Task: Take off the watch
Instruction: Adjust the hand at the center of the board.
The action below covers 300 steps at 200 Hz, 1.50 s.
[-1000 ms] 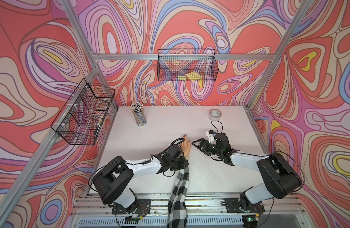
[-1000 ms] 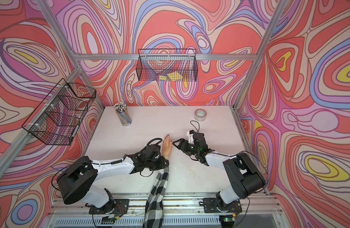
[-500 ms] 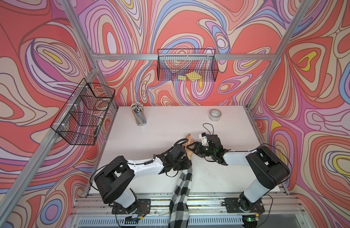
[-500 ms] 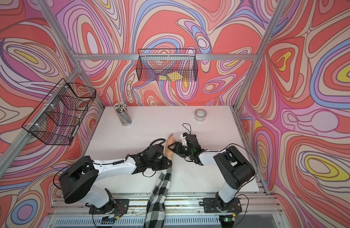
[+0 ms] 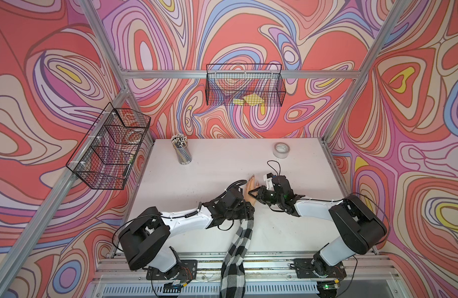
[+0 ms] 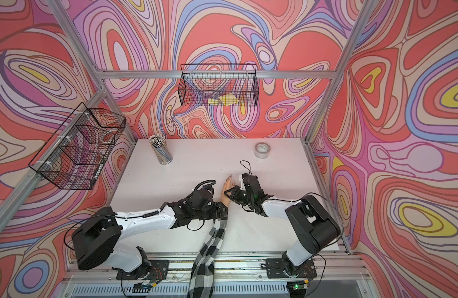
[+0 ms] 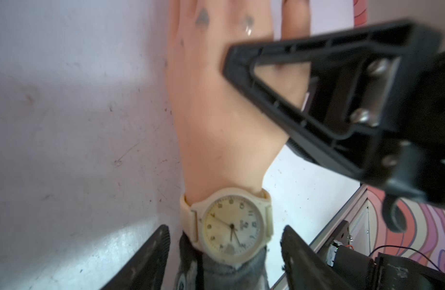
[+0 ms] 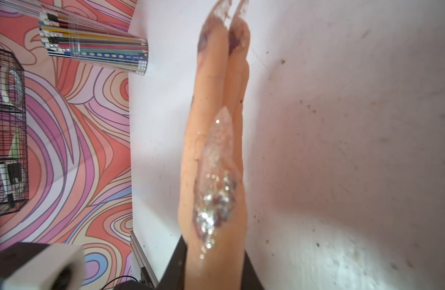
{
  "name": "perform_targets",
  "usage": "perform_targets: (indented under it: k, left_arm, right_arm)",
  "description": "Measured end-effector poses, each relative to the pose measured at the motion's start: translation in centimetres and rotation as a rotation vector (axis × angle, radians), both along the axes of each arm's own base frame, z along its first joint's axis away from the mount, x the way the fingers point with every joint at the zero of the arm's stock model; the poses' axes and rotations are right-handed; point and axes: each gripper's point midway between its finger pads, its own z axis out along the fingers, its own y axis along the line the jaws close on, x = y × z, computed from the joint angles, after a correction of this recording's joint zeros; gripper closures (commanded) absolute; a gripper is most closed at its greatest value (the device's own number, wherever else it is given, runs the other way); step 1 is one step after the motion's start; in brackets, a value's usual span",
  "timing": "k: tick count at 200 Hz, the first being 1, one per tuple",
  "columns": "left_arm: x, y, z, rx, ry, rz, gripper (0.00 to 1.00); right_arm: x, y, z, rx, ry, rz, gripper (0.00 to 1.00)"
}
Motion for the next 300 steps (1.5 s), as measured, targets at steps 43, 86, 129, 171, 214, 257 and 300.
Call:
perform_targets:
  k: [43,86,129,171,214,257,300]
  left_arm:
    - [0.4,2.3,5.9,-0.066,-0.155,0.063,0.01]
    - [1.1,6.3,5.5,0.023,-0.174,0.151,0.01]
    - [2.1,11.3,2.1,0.132,-0.101,0.259,0.01]
    - [2.1,14.3,0.5,0.200,-0.031,0.326,0.01]
    - [1.6,16.2,-1.4,0.228,0.036,0.358,0.01]
    - [0.9,17.2,-2.1,0.232,0.060,0.374,0.01]
    - [1.0,17.3,-1.4,0.216,0.042,0.386,0.01]
  right_arm:
    - [-0.8,-3.0,0.3,-0.186,0.056,-0.061,0.89]
    - [-0.9,-5.2,1.2,-0.393,0.099,-0.108,0.89]
    - [-1.0,-5.2,1.0,-0.628,0.149,-0.137,0.90]
    - [-1.5,-4.0,-1.7,-0.879,0.218,-0.136,0.87]
    - [-0.9,-2.1,-2.5,-1.036,0.242,-0.126,0.84]
    - [0.3,-0.6,-2.9,-1.125,0.251,-0.093,0.62]
    - [2.4,2.8,-3.3,-1.045,0.202,-0.074,0.43]
